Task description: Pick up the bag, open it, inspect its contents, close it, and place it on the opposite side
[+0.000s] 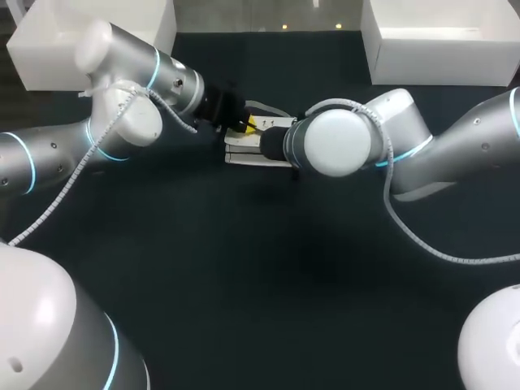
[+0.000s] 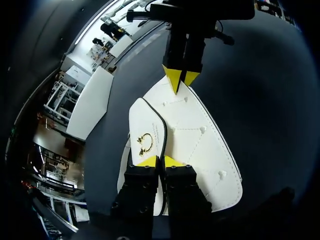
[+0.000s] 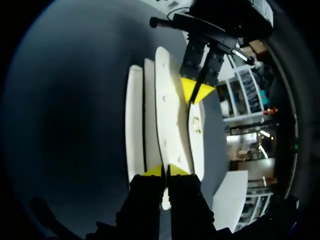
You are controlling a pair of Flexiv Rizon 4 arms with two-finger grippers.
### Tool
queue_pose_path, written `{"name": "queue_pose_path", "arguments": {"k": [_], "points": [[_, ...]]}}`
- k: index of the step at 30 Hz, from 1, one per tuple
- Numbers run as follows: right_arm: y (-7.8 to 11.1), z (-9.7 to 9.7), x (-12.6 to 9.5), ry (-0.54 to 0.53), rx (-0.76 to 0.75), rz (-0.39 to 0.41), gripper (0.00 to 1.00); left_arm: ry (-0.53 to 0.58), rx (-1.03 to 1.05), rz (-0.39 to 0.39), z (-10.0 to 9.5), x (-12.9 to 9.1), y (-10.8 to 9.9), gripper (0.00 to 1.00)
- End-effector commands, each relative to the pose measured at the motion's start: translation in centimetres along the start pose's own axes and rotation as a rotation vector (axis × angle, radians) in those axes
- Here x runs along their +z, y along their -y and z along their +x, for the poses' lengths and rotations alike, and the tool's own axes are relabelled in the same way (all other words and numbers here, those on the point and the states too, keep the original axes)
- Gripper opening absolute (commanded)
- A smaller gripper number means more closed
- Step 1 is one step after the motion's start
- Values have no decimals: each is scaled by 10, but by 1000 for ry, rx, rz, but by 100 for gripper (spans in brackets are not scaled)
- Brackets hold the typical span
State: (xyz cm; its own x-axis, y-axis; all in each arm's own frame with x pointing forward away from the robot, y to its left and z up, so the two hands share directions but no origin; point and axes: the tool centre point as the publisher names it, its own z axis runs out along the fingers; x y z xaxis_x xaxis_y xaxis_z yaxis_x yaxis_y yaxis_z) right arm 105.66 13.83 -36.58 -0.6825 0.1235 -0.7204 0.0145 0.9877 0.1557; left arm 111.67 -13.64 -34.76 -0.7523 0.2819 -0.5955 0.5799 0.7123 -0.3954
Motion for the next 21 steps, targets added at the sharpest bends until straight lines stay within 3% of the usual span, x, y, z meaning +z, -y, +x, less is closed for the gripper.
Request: {"name": "queue_pose_path", "arguments": {"k": [1, 11, 21], "points": [[0, 1, 0, 4, 1, -5, 0, -41, -45, 12, -14, -2, -1, 0], [0, 1, 0, 4, 1, -5, 0, -129, -256, 23, -51, -22, -4, 0], [0, 1, 0, 4, 1, -5, 0, -180, -371, 20, -61, -23, -7, 0]]}}
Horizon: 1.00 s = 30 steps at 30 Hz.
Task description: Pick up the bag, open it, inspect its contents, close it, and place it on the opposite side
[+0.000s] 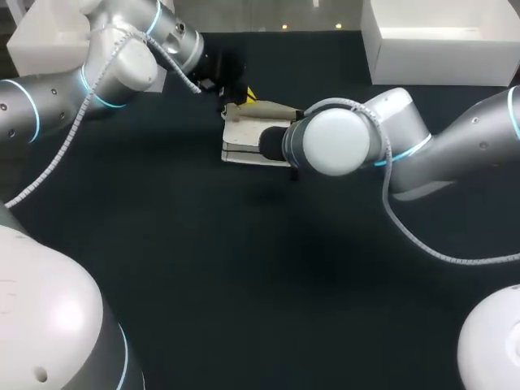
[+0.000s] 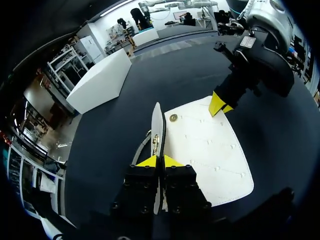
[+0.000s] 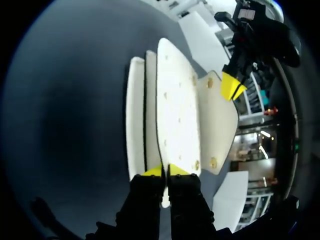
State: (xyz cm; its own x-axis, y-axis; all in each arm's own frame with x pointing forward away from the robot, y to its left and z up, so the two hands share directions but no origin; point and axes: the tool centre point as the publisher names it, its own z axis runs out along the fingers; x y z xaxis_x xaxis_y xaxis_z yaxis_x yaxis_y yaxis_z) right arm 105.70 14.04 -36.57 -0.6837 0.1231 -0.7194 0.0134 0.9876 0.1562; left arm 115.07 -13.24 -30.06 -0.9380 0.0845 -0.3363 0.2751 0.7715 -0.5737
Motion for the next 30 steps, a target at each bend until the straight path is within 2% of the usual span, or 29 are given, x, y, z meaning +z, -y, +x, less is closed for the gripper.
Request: {"name": "queue_pose_path", "arguments": {"k": [1, 6, 7, 8, 10, 11, 13, 14, 19, 22, 24, 26, 28, 30], "points": [[2, 2, 0, 5, 1, -4, 0, -67, -10, -3, -9, 1, 0, 0], [2, 2, 0, 5, 1, -4, 0, -60, 13, 8, -3, 0, 1, 0], [2, 2, 0, 5, 1, -4, 0, -52, 26, 6, -1, 1, 1, 26], [2, 2, 0, 5, 1, -4, 0, -51, 26, 3, 2, 2, 1, 44], [2, 2, 0, 5, 1, -4, 0, -32, 39, -11, 6, 5, 0, 69], [2, 2, 0, 5, 1, -4, 0, -30, 34, -12, 8, 7, -1, 77], [2, 2, 0, 5, 1, -4, 0, 0, 33, -41, 10, 11, -4, 87], [2, 2, 0, 5, 1, -4, 0, 5, 24, -44, 10, 12, -6, 88], [2, 2, 0, 5, 1, -4, 0, 33, -12, -47, 11, 18, -12, 79], [2, 2, 0, 5, 1, -4, 0, 35, -14, -53, 10, 22, -14, 69], [2, 2, 0, 5, 1, -4, 0, 35, -20, -62, 7, 27, -16, 58], [2, 2, 0, 5, 1, -4, 0, 32, -32, -70, 3, 32, -19, 57], [2, 2, 0, 5, 1, -4, 0, 33, -49, -80, -1, 37, -23, 50], [2, 2, 0, 5, 1, -4, 0, 30, -61, -91, -4, 41, -26, 48]]}}
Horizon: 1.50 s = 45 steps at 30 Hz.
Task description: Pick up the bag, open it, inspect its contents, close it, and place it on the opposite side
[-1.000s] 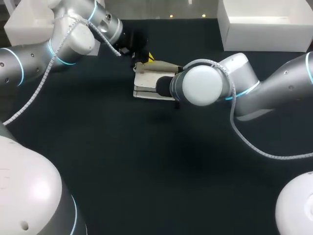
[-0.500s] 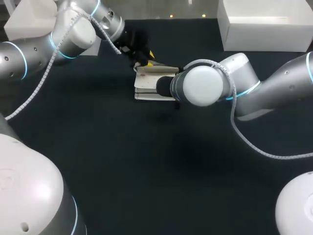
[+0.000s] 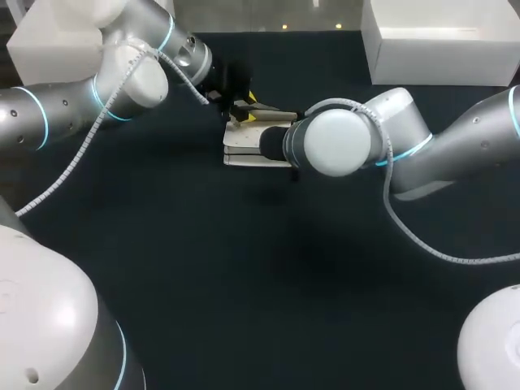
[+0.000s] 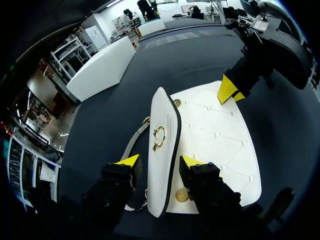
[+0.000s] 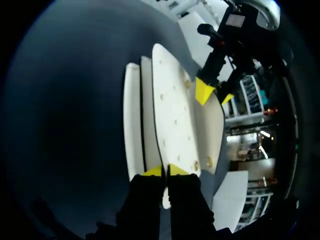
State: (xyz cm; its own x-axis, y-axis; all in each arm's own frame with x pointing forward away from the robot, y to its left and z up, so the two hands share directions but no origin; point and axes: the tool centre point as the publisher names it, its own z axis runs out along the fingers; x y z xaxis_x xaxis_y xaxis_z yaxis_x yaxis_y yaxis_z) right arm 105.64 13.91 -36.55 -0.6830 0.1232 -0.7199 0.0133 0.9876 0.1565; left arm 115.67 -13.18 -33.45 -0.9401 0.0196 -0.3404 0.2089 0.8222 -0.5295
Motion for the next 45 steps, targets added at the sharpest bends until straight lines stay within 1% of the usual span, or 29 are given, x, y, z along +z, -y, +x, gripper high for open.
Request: {"name": "queue_pose_path", "arguments": {"k": [1, 4, 13, 21, 22, 24, 25, 37, 38, 39, 42, 45], "points": [[0, 1, 1, 5, 1, -4, 0, -19, -15, -15, -11, 17, -4, 48], [0, 1, 1, 5, 1, -4, 0, -25, -24, -26, -14, 21, -8, 48], [0, 1, 1, 5, 1, -4, 0, -40, -37, -39, -18, 27, -14, 43], [0, 1, 1, 5, 1, -4, 0, -50, -49, -39, -19, 29, -17, 36], [0, 1, 1, 5, 1, -4, 0, -51, -50, -39, -18, 30, -18, 33], [0, 1, 1, 5, 1, -4, 0, -50, -53, -41, -18, 32, -19, 6], [0, 1, 1, 5, 1, -4, 0, -50, -54, -41, -18, 32, -19, 0], [0, 1, 1, 5, 1, -4, 0, -45, -67, -14, -18, 25, -16, 0], [0, 1, -1, 6, 0, -4, 47, -44, -67, -14, -19, 24, -16, 0], [0, 0, -2, 13, 1, 0, 100, -43, -67, -13, -19, 23, -15, 0], [-1, -3, -8, 20, 4, 12, 100, -37, -66, -12, -20, 19, -13, 0], [-3, -8, -19, 30, 14, 29, 100, -27, -64, -14, -21, 13, -9, 0]]}}
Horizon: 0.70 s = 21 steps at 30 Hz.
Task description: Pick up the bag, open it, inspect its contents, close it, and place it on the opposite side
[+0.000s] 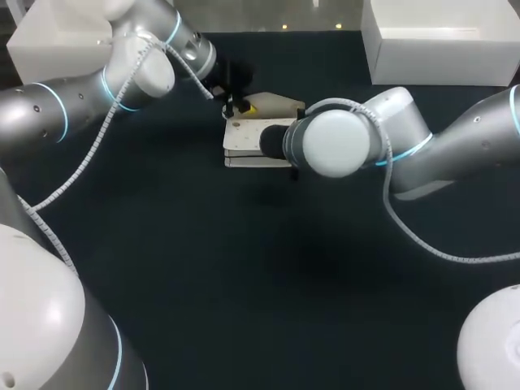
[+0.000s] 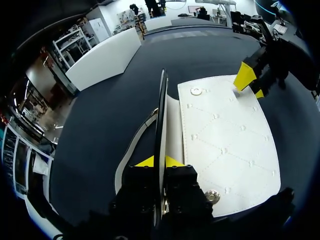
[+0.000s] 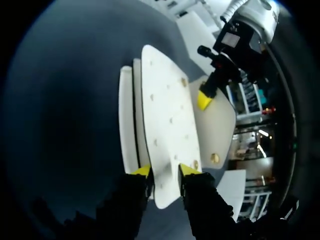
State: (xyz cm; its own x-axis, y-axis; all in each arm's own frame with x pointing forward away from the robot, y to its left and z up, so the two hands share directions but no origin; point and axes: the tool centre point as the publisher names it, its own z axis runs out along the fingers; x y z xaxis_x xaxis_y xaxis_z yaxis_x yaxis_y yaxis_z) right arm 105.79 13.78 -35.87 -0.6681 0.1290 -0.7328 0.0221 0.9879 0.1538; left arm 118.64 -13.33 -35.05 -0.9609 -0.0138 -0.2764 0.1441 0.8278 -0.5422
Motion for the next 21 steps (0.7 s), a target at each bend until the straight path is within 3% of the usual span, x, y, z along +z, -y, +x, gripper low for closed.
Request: {"name": "queue_pose_path", "arguments": {"k": [1, 12, 18, 19, 20, 21], "points": [[-3, -6, -19, 10, 14, 36, 100, 12, 2, -5, 1, -11, 5, 0], [-18, -35, -71, 60, -11, 16, 100, 38, -19, -15, -7, -48, 24, 0], [-24, -51, -82, 92, -41, 38, 98, 21, -37, -10, -6, -72, 36, 0], [-24, -52, -82, 92, -44, 41, 88, 13, -41, -7, -6, -74, 37, 0], [-25, -54, -81, 92, -49, 46, 51, 8, -44, -3, -5, -79, 39, 0], [-25, -55, -81, 91, -52, 48, 42, 4, -47, -3, -4, -82, 40, 0]]}}
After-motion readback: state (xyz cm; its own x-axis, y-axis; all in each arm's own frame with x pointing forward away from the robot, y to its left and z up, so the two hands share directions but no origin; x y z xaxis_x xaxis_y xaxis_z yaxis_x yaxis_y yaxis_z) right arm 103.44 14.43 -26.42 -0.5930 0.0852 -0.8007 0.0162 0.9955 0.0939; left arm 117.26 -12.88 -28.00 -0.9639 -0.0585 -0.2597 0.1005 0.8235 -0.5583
